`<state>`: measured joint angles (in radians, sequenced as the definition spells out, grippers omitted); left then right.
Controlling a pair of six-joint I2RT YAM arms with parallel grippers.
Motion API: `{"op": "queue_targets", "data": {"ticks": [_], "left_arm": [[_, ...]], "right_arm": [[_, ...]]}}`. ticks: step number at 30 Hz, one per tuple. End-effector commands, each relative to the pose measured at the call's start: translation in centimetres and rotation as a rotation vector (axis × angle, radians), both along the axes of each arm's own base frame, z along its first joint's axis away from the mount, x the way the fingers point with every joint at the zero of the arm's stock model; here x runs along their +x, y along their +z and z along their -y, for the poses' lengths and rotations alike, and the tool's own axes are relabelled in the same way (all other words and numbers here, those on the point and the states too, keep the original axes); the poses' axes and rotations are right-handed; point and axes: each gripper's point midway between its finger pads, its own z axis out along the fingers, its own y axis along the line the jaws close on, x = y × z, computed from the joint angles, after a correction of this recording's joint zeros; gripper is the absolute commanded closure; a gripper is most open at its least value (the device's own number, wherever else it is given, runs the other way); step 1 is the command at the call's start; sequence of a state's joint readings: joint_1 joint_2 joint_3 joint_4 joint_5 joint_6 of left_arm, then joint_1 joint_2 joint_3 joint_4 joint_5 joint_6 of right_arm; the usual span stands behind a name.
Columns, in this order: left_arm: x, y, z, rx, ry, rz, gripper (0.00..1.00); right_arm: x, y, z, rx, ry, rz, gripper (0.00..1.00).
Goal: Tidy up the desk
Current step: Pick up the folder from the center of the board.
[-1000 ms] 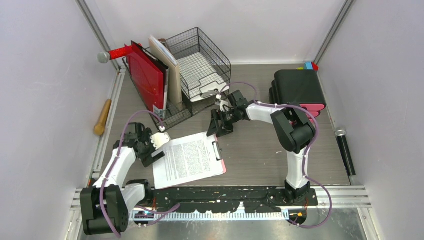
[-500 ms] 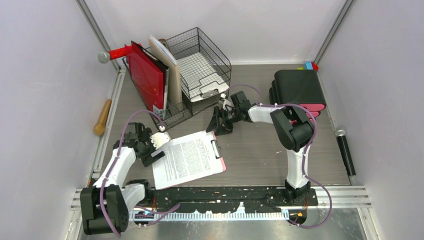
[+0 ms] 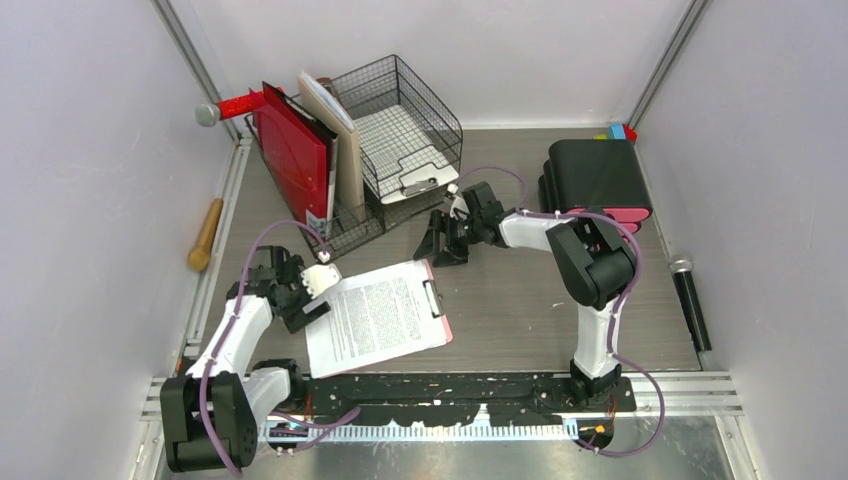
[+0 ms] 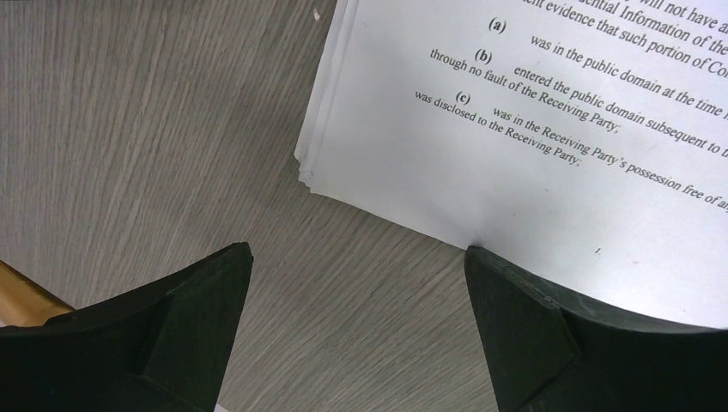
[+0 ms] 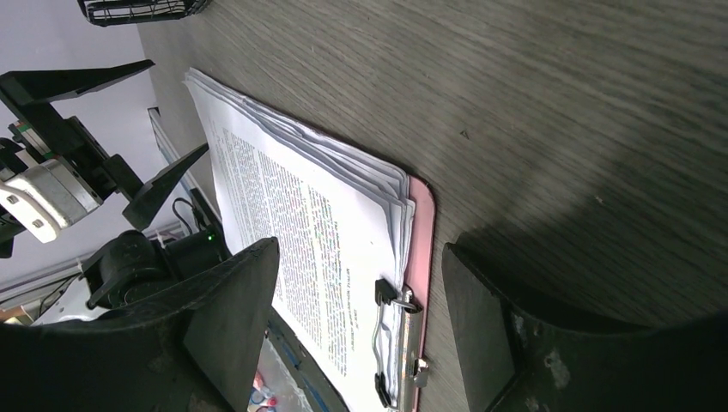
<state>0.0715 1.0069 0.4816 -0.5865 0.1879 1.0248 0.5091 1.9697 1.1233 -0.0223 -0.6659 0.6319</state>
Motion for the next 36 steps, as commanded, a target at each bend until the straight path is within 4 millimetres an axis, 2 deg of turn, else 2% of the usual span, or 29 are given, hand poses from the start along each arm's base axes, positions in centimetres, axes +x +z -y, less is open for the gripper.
{"op": "queue_targets", "data": {"ticks": [1,7,11,22,27,32,34,35,36], "left_arm": [[0.0,-0.1,1.0,-0.048,-0.015,0.011,0.00],[0.3,0.0,1.7,-0.073,-0.015,0.007,0.00],[0.8,0.0,2.4,-0.093,-0.002,0.002,0.01],[1.3,-0.6,3.5,-0.101,0.002,0.010,0.01],[1.5,-0.8,3.5,-0.097,0.013,0.019,0.01],[2.0,-0.7,3.2,-0.087,0.035,0.033,0.01],[2.2,-0.6,2.9,-0.074,0.050,0.037,0.01],[2.3,-0.6,2.8,-0.067,0.058,0.039,0.01],[2.3,-0.6,2.5,-0.056,0.065,0.040,0.01]], "right_arm": [[0.9,-2.6,1.9,-0.126,-0.070,0.018,0.24],[-0.5,-3.4,-0.1,-0.073,-0.008,-0.053,0.23],[-1.6,-3.2,-1.6,-0.018,0.045,-0.093,0.23],[-2.4,1.4,-3.9,0.196,0.137,-0.128,0.24],[-2.8,3.2,-4.5,0.285,0.144,-0.162,0.24],[-2.9,5.1,-4.6,0.324,0.170,-0.116,0.24],[-2.5,5.0,-4.1,0.288,0.166,-0.086,0.25],[-2.4,4.1,-3.5,0.236,0.163,-0.067,0.25],[-1.8,4.6,-3.1,0.218,0.157,-0.035,0.25]]}}
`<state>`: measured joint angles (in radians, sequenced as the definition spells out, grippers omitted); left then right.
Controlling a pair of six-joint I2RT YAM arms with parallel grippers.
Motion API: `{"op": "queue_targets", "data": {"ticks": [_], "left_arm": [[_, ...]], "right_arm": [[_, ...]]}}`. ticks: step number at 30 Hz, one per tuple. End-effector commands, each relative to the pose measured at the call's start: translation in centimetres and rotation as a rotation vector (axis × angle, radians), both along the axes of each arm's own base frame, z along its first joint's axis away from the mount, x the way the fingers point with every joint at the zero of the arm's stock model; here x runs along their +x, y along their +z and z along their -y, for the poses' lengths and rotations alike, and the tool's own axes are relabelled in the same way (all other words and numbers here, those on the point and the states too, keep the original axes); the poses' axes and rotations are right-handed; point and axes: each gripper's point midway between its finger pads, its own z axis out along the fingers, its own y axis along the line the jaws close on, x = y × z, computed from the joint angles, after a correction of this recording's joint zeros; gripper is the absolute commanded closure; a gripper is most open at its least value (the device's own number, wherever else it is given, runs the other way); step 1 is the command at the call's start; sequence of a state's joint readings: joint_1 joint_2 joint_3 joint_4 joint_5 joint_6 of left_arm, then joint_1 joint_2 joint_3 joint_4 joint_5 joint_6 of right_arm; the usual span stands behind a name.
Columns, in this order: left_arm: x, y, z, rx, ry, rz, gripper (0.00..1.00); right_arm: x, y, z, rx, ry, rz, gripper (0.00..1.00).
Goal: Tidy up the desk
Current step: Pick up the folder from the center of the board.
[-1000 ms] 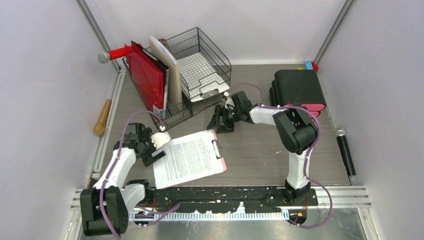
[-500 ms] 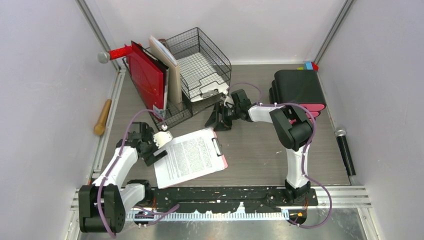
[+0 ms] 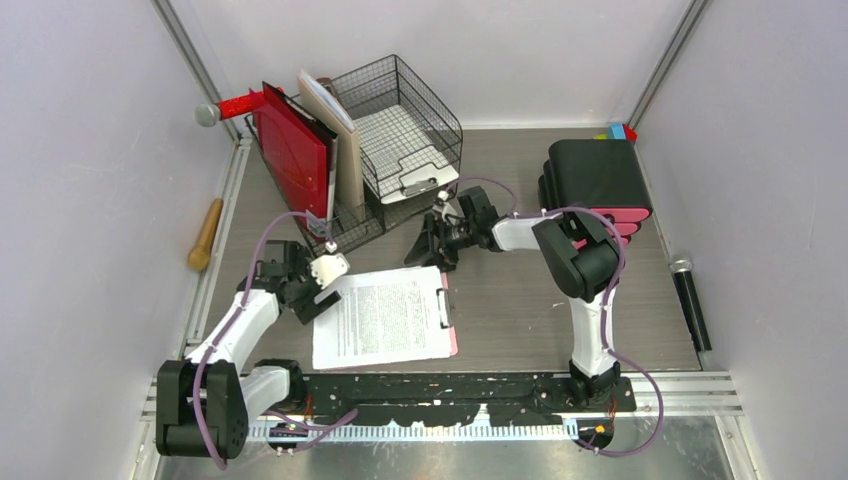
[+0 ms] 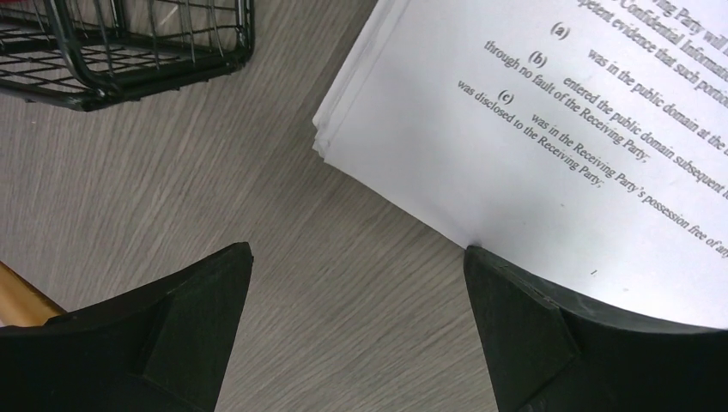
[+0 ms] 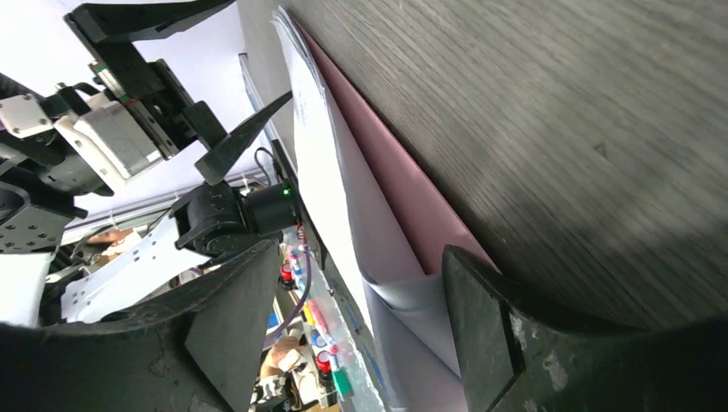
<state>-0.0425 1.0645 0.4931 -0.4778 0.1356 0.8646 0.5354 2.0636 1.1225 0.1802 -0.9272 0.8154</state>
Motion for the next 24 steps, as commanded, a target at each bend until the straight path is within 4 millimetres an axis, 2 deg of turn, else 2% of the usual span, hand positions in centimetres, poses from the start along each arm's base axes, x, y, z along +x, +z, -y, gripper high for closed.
{"op": "queue_targets", "data": {"ticks": [1,3,5,8,10,12,14,15,16,17,18,19,20,21,22,23,24], "left_arm": [[0.5,-0.6,0.3,-0.019,0.023,0.009,0.01],[0.6,-0.6,0.0,-0.002,0.036,0.015,0.01],[0.8,-0.5,-0.3,0.010,0.045,0.022,0.01],[1.1,-0.3,-0.5,0.016,0.067,0.032,0.01],[1.3,-0.2,-0.6,0.011,0.086,0.031,0.01],[1.5,0.0,-0.6,0.005,0.102,0.031,0.01],[1.6,0.0,-0.5,-0.001,0.113,0.029,0.01],[1.6,0.1,-0.5,-0.004,0.114,0.030,0.01],[1.6,0.1,-0.4,-0.007,0.114,0.029,0.01],[1.7,0.1,-0.4,-0.009,0.115,0.028,0.01],[1.7,0.0,-0.4,-0.011,0.114,0.026,0.01],[1.8,0.1,-0.3,-0.013,0.116,0.025,0.01],[1.8,0.1,-0.3,-0.017,0.119,0.023,0.01],[1.9,0.1,-0.3,-0.018,0.122,0.023,0.01],[1.9,0.1,-0.2,-0.023,0.126,0.022,0.01],[2.0,0.2,-0.2,-0.026,0.132,0.022,0.01],[2.1,0.2,-0.2,-0.029,0.136,0.020,0.01]], "right_arm": [[1.2,2.9,0.7,-0.018,0.041,0.184,0.25],[2.2,2.4,2.4,-0.100,0.006,0.201,0.25],[4.1,2.7,4.3,-0.136,-0.040,0.247,0.25],[6.1,4.3,6.4,-0.168,-0.072,0.328,0.24],[6.7,5.0,7.8,-0.198,-0.073,0.372,0.22],[6.4,5.8,9.0,-0.225,-0.043,0.408,0.21],[4.6,6.2,9.7,-0.232,0.078,0.482,0.20],[2.7,6.7,10.1,-0.223,0.130,0.459,0.20],[1.9,6.5,10.4,-0.219,0.200,0.519,0.20],[-0.2,6.6,10.8,-0.220,0.258,0.500,0.20],[-1.1,6.4,11.2,-0.221,0.327,0.557,0.20],[-3.2,6.1,11.7,-0.238,0.385,0.546,0.20],[-4.1,5.7,12.1,-0.242,0.454,0.600,0.20],[-6.2,5.0,12.5,-0.268,0.522,0.595,0.20],[-6.8,4.2,13.1,-0.302,0.589,0.645,0.20],[-9.0,3.5,13.0,-0.311,0.662,0.654,0.20],[-9.5,2.7,13.5,-0.351,0.717,0.692,0.21]]}}
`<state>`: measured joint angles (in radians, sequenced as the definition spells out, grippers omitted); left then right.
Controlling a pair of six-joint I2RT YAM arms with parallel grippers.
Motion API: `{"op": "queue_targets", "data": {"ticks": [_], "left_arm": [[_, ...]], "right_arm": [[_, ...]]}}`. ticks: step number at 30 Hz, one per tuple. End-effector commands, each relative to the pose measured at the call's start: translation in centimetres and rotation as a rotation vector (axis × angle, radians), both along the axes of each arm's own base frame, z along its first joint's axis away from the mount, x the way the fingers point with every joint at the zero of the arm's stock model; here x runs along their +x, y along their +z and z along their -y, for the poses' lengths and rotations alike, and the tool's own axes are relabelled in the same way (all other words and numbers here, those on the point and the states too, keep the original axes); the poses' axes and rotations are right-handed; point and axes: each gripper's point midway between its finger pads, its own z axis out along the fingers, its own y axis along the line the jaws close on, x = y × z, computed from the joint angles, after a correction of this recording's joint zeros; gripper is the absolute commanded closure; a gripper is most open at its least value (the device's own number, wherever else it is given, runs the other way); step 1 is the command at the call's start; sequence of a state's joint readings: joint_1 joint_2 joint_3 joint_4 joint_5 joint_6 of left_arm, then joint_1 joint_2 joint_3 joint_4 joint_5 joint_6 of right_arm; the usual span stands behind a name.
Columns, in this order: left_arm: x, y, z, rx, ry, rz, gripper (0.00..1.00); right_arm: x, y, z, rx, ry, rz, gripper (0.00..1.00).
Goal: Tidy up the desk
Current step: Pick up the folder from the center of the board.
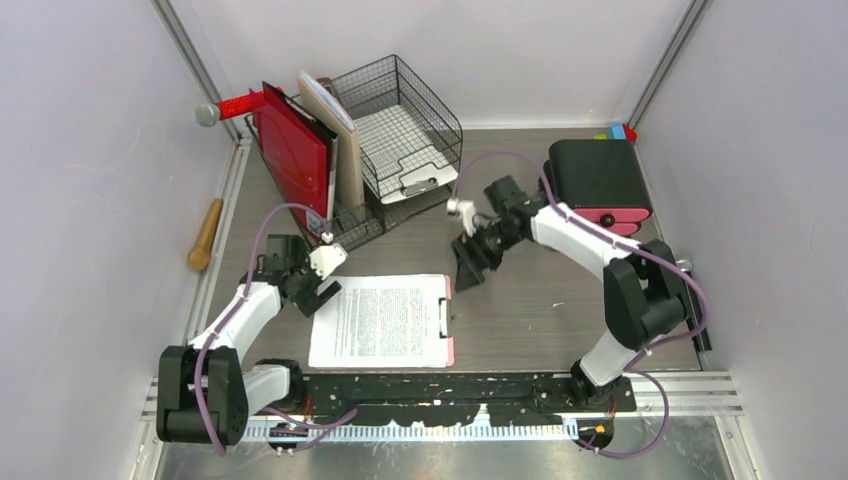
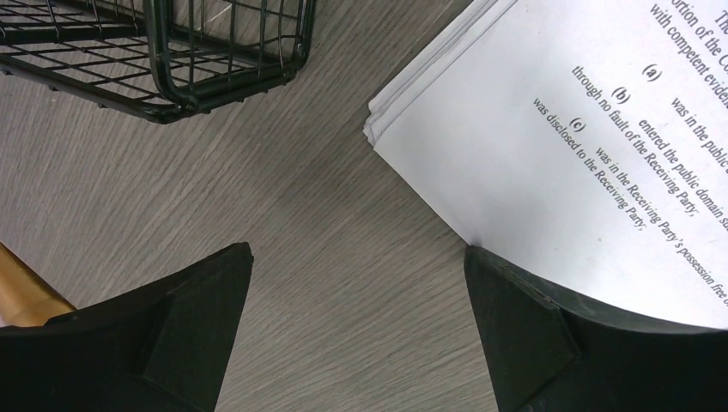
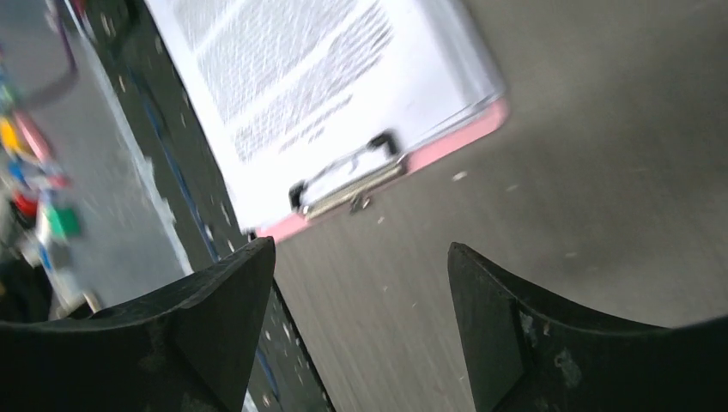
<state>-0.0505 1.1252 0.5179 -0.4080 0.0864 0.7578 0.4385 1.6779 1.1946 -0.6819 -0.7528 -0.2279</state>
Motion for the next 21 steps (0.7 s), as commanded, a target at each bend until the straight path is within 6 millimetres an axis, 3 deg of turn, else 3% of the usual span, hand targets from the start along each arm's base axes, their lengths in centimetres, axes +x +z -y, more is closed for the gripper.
{"op": "queue_targets", "data": {"ticks": [1,8,14,21], "left_arm": [[0.6,0.2,0.2,-0.020,0.033,0.000,0.01],[0.7,1.0,0.5,-0.052,0.066,-0.018,0.01],[1.0,1.5,0.7,-0.068,0.083,-0.024,0.00],[1.2,1.9,0.8,-0.077,0.098,-0.028,0.00]], "right_arm": [[-7.8,-3.1,2.1,-0.169,0.366,0.125,0.21],[-10.2,-5.2,0.1,-0.221,0.505,0.417,0.22],[-11.2,-5.0,-2.2,-0.223,0.582,0.644,0.22],[-11.8,-5.4,-3.6,-0.280,0.671,0.844,0.23]]}}
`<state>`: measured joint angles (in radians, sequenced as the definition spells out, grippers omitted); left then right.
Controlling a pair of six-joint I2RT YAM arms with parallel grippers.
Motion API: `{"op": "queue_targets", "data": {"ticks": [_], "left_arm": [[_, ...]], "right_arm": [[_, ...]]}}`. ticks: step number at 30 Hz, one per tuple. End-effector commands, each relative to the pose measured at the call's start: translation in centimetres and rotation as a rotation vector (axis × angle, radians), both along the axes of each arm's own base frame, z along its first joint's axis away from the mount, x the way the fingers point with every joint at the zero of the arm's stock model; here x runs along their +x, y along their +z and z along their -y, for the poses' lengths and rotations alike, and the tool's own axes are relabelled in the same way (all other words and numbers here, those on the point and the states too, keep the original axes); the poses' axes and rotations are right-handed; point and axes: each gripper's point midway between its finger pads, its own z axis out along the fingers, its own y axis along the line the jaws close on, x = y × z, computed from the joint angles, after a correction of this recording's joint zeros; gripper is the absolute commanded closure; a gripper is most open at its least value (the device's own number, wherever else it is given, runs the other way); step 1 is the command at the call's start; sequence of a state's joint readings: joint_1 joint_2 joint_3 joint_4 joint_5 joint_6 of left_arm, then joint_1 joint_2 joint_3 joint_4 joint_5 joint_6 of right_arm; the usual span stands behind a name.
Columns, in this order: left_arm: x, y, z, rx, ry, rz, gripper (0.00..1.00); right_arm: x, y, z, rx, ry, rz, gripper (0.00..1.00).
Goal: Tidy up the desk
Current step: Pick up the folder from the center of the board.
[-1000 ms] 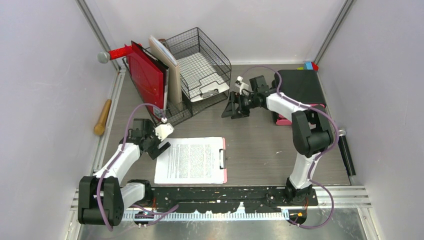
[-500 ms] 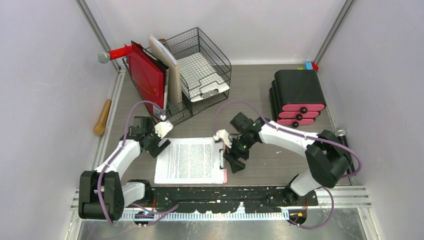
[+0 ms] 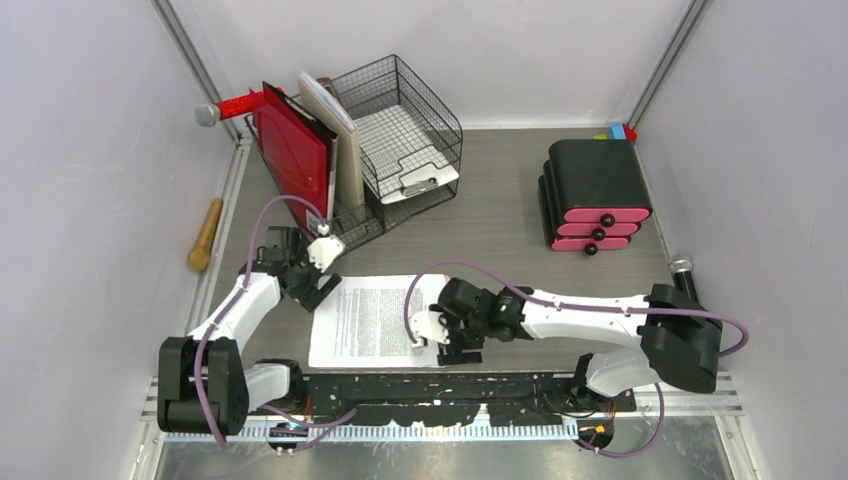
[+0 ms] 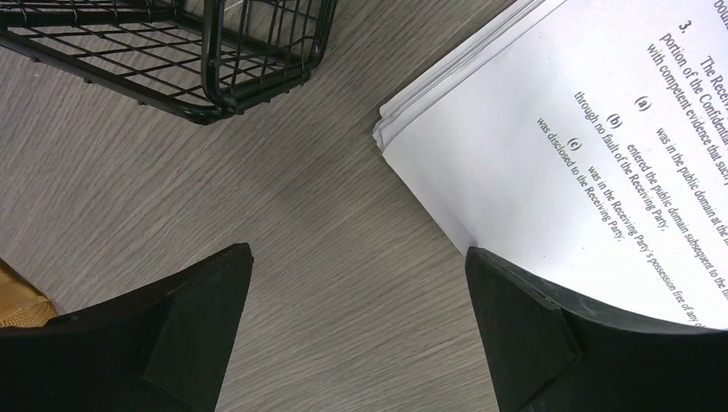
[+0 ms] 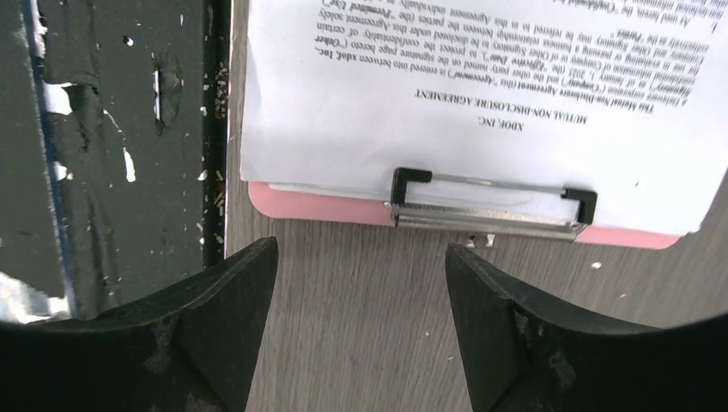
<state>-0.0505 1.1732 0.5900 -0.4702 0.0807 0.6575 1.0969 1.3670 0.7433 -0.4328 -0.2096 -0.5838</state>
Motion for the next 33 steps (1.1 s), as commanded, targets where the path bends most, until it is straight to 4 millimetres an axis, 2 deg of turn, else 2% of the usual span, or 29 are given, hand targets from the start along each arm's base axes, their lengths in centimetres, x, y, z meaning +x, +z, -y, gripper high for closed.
{"op": "queue_targets", "data": {"ticks": [1,8,18,25,33], "left_arm": [[1.0,1.4,0.5,-0.032,0.011,0.022,0.00],[0.9,1.7,0.4,-0.023,0.017,0.022,0.00],[0.6,1.8,0.5,-0.032,0.015,0.018,0.00],[-0.5,1.2,1.0,-0.042,-0.046,0.018,0.01],[-2.4,0.8,2.6,-0.021,-0.183,0.010,0.00]], "right_arm": [[1.4,1.1,-1.7,0.048,0.051,0.202,0.23],[-0.7,0.8,-2.4,0.033,0.145,0.247,0.23],[-1.9,-0.1,-3.4,0.021,0.180,0.239,0.23],[0.3,-0.8,-3.4,-0.018,0.086,0.310,0.24],[4.6,-0.8,-1.3,-0.052,-0.077,0.276,0.26]]}}
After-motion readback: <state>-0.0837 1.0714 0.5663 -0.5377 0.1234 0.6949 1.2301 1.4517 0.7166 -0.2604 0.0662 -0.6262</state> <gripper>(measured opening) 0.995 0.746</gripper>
